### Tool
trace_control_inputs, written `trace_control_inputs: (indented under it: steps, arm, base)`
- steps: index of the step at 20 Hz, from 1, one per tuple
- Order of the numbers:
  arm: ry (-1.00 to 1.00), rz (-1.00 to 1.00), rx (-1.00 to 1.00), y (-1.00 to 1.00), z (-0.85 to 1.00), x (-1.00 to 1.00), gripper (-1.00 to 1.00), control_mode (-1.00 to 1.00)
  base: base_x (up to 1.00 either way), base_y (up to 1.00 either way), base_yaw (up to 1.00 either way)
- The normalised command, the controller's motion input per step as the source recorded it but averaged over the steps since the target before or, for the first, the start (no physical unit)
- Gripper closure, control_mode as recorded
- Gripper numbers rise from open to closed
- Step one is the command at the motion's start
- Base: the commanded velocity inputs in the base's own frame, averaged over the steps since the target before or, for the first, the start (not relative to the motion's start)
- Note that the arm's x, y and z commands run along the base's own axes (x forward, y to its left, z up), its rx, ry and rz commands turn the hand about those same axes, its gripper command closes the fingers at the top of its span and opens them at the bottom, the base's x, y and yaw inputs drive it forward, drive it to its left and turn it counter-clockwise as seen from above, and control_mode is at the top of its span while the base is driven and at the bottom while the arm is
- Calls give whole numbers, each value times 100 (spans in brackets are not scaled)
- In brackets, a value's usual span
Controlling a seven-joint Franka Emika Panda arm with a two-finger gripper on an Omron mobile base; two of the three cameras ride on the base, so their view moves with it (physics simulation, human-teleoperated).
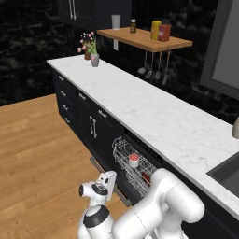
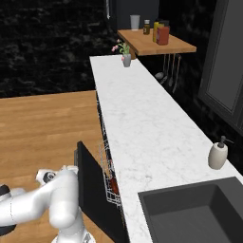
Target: Pick up the cup and bowl from the counter, place them in the dishwasher, and close the dishwasher door.
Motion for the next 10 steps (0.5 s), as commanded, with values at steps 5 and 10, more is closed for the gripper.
trace_control_inputs:
  steps: [5, 10]
  arm:
    - [15, -1, -11, -100, 48, 2, -100, -100]
    - [-19, 4, -15, -100, 84, -12, -100, -100]
  base:
    - [0, 0, 0]
    - [0, 0, 0]
